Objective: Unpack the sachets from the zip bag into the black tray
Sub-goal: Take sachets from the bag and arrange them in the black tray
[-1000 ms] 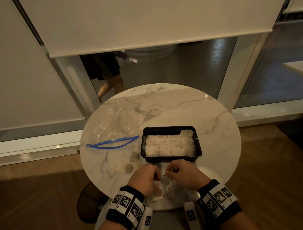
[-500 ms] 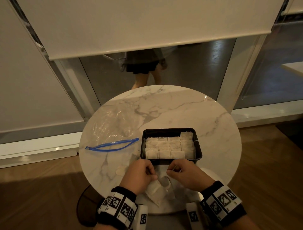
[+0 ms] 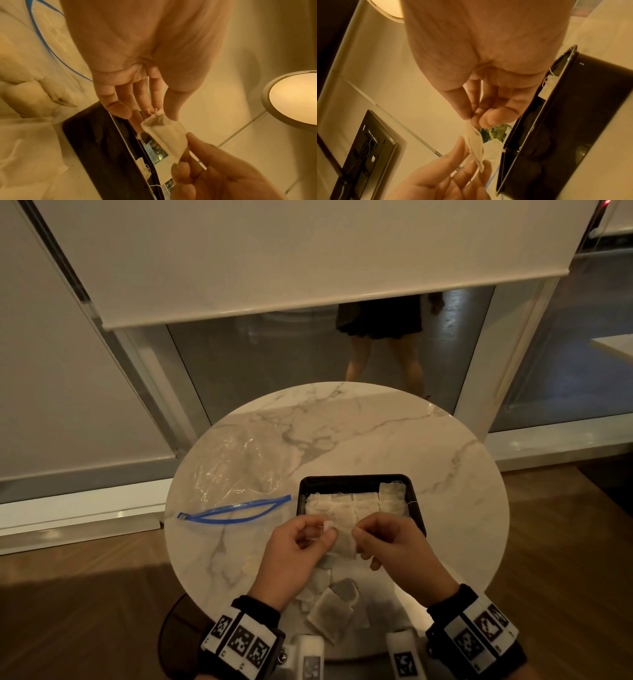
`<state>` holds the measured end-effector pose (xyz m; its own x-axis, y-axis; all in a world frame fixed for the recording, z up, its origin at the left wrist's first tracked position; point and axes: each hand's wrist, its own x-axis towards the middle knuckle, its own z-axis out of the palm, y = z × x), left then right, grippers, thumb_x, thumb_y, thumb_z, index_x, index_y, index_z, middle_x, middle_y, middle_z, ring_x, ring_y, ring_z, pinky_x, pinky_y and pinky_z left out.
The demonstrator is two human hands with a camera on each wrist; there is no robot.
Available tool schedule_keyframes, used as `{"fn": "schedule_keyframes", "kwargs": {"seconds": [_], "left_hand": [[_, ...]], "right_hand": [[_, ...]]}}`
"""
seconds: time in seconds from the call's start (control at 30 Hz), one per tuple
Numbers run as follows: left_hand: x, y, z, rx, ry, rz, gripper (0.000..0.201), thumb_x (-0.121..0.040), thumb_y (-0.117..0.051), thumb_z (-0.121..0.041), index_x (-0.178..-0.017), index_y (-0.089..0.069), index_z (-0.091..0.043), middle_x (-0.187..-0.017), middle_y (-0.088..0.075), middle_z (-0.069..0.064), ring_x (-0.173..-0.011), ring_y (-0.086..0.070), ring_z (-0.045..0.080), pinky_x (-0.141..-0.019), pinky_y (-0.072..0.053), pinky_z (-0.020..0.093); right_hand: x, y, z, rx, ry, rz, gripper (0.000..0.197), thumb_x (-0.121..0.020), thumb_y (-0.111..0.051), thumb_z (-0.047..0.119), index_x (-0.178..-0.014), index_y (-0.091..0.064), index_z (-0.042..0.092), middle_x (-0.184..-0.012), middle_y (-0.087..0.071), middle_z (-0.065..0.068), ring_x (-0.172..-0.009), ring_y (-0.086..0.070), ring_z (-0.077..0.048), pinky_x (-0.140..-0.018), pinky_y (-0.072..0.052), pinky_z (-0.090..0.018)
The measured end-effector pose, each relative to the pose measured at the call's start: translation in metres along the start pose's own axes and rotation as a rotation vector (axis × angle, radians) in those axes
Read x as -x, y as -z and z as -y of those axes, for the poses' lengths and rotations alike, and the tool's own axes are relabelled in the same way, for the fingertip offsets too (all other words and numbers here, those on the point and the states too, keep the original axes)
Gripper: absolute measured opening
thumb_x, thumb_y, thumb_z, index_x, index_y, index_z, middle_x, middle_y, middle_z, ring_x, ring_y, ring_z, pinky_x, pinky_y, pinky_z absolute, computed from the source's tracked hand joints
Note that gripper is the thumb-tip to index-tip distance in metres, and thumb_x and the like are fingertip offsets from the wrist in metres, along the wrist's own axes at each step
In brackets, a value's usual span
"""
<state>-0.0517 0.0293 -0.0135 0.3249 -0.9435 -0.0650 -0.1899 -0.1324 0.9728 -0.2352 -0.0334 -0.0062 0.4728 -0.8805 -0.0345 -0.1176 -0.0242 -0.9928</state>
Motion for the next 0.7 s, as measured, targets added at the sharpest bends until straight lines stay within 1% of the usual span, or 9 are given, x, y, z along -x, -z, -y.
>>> {"fn": "schedule_keyframes", "kwargs": {"seconds": [0.07, 0.13, 0.27, 0.33, 0.43, 0.53, 0.6, 0.63, 0.7], "left_hand": [[-0.001, -0.001, 0.0, -0.002, 0.006, 0.021, 0.018, -0.088, -0.076, -0.022, -0.106, -0.074, -0.02, -0.093, -0.078, -0.002, -0.091, -0.073, 0.014, -0.09, -0.059, 0.04], [-0.001, -0.002, 0.0, 0.004, -0.003, 0.026, 0.014, -0.088, -0.075, -0.019, -0.102, -0.075, -0.018, -0.09, -0.078, 0.001, -0.088, -0.073, 0.018, -0.088, -0.059, 0.042], [-0.003, -0.004, 0.001, -0.01, -0.02, 0.023, 0.011, -0.087, -0.077, -0.02, -0.098, -0.076, -0.019, -0.087, -0.077, 0.002, -0.085, -0.072, 0.018, -0.083, -0.06, 0.038], [-0.003, -0.006, 0.001, -0.011, -0.023, 0.033, 0.011, -0.087, -0.077, -0.022, -0.098, -0.076, -0.02, -0.087, -0.076, 0.002, -0.085, -0.072, 0.019, -0.083, -0.06, 0.038], [-0.004, -0.008, 0.001, -0.016, -0.025, 0.071, 0.011, -0.088, -0.076, -0.024, -0.098, -0.075, -0.02, -0.087, -0.076, 0.004, -0.086, -0.071, 0.022, -0.082, -0.06, 0.038], [-0.004, -0.01, 0.0, -0.026, -0.03, 0.094, 0.007, -0.089, -0.075, -0.023, -0.095, -0.073, -0.021, -0.084, -0.074, 0.003, -0.083, -0.07, 0.02, -0.078, -0.059, 0.03], [-0.004, -0.013, -0.001, -0.063, -0.041, 0.098, 0.004, -0.089, -0.074, -0.023, -0.093, -0.072, -0.022, -0.082, -0.073, 0.003, -0.08, -0.069, 0.018, -0.074, -0.057, 0.025], [-0.004, -0.014, 0.0, -0.082, -0.045, 0.097, 0.003, -0.089, -0.074, -0.024, -0.092, -0.072, -0.024, -0.081, -0.072, 0.003, -0.079, -0.068, 0.018, -0.072, -0.056, 0.024], [-0.004, -0.015, 0.001, -0.105, -0.055, 0.094, 0.003, -0.089, -0.074, -0.026, -0.091, -0.072, -0.026, -0.08, -0.071, 0.005, -0.079, -0.067, 0.023, -0.07, -0.056, 0.03]], "right_hand": [[-0.001, 0.002, 0.001, -0.054, -0.008, -0.031, 0.011, -0.094, -0.065, 0.012, -0.085, -0.071, 0.009, -0.072, -0.071, -0.007, -0.062, -0.062, -0.015, -0.058, -0.052, -0.03], [-0.002, 0.003, 0.001, -0.055, -0.017, -0.034, 0.011, -0.094, -0.065, 0.012, -0.085, -0.071, 0.011, -0.073, -0.071, -0.006, -0.062, -0.061, -0.014, -0.057, -0.051, -0.03], [-0.003, 0.005, 0.001, 0.0, 0.015, -0.034, 0.008, -0.092, -0.068, 0.014, -0.086, -0.072, 0.017, -0.076, -0.069, 0.004, -0.062, -0.06, -0.009, -0.055, -0.048, -0.019], [-0.004, 0.005, 0.001, 0.037, 0.03, -0.021, 0.007, -0.092, -0.068, 0.016, -0.087, -0.072, 0.02, -0.075, -0.068, 0.008, -0.063, -0.061, -0.007, -0.056, -0.048, -0.015], [-0.007, 0.005, -0.001, 0.083, 0.049, 0.016, 0.008, -0.093, -0.067, 0.022, -0.09, -0.074, 0.024, -0.081, -0.069, 0.006, -0.068, -0.062, -0.012, -0.064, -0.052, -0.021], [-0.009, 0.006, -0.003, 0.133, 0.068, -0.004, 0.008, -0.093, -0.067, 0.025, -0.088, -0.075, 0.027, -0.085, -0.07, 0.005, -0.077, -0.063, -0.018, -0.073, -0.056, -0.03], [-0.01, 0.006, -0.003, 0.155, 0.066, -0.012, 0.008, -0.092, -0.068, 0.025, -0.087, -0.075, 0.026, -0.084, -0.07, 0.005, -0.079, -0.064, -0.018, -0.076, -0.056, -0.034], [-0.011, 0.008, -0.004, 0.174, 0.061, -0.013, 0.008, -0.091, -0.069, 0.024, -0.085, -0.075, 0.026, -0.083, -0.071, 0.006, -0.079, -0.064, -0.016, -0.076, -0.056, -0.033], [-0.012, 0.013, -0.002, 0.222, 0.053, -0.016, 0.008, -0.089, -0.072, 0.024, -0.082, -0.077, 0.025, -0.079, -0.072, 0.008, -0.075, -0.063, -0.013, -0.072, -0.055, -0.028]]}}
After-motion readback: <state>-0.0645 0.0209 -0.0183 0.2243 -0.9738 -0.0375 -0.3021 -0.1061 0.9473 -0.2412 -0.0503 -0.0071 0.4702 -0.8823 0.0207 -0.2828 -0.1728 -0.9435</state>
